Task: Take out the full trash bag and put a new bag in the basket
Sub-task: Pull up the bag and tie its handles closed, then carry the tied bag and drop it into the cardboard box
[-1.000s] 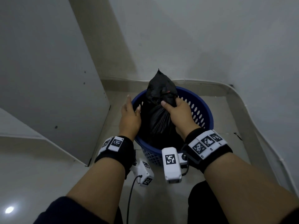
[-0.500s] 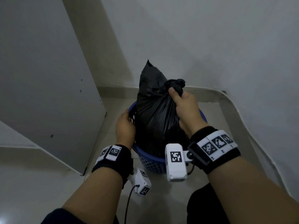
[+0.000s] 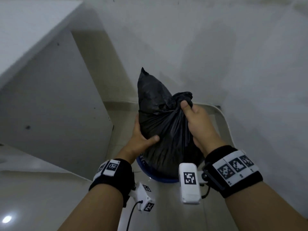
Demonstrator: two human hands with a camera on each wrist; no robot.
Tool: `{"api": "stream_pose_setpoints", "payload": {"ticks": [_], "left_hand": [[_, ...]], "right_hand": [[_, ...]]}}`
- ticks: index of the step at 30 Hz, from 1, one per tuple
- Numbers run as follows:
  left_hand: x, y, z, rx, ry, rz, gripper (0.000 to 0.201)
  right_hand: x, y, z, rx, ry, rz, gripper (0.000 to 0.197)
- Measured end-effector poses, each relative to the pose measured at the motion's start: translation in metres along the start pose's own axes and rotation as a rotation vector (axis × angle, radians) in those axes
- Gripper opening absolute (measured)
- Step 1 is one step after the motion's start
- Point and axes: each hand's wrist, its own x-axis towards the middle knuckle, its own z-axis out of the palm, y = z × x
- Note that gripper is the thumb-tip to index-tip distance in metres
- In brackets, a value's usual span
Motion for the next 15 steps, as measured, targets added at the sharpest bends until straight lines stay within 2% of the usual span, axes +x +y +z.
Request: {"api": "stream_pose_setpoints", "payload": {"ticks": [6,11,15], "left_hand": [[-0.080,0.123,0.001,0.018,0.013,-0.061,0.127],[-0.166,0.229,-0.005,0.032,0.003,-0.082,0.119],[-0.237,0.283,-0.012,0.026,0.036,-0.070,0.118]], "right_hand": [[-0.071,-0.121,-0.015,0.066,0.009,0.088,0.040],[-0.148,-0.226,-0.025,0.079,0.055,0.079,0.048],[-0.211,-0.283,-0.027,0.108,0.028,0.060,0.045]]}}
